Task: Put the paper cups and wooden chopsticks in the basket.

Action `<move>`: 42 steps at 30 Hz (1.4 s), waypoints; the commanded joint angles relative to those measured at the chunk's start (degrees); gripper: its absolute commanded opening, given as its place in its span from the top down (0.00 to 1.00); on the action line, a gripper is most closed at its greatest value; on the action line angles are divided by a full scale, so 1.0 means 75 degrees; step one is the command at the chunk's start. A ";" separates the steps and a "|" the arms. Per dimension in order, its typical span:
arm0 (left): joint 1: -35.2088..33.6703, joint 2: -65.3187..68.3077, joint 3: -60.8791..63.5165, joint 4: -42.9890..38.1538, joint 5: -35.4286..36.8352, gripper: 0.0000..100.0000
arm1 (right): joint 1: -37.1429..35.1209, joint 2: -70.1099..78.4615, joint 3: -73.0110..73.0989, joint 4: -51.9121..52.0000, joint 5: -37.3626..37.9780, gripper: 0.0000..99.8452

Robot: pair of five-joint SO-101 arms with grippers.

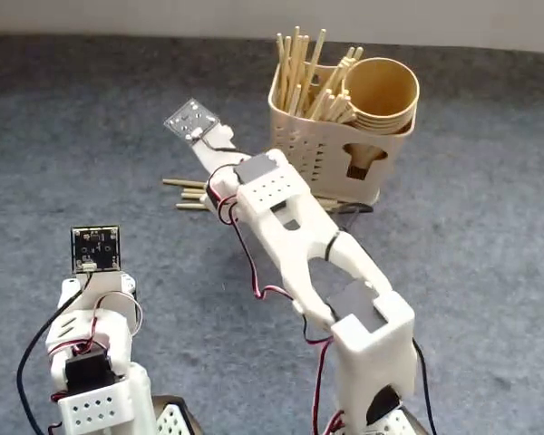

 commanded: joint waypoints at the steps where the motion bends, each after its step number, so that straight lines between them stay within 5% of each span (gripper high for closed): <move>1: -0.0064 -0.0053 0.0147 -0.0117 0.0070 0.98 | 0.0170 0.0498 -0.0440 -0.1565 0.0117 0.89; 19: -0.0064 -0.0053 0.0147 -0.0117 0.0070 0.98 | 0.0264 0.1061 0.0369 -0.2315 0.0105 0.89; 33: -0.0064 -0.0053 0.0147 -0.0117 0.0070 0.98 | 0.0205 0.0404 0.0018 0.1565 0.0105 0.89; 42: -0.0064 -0.0053 0.0147 -0.0117 0.0070 0.98 | 0.0217 -0.0838 -0.0053 0.0451 0.0094 0.89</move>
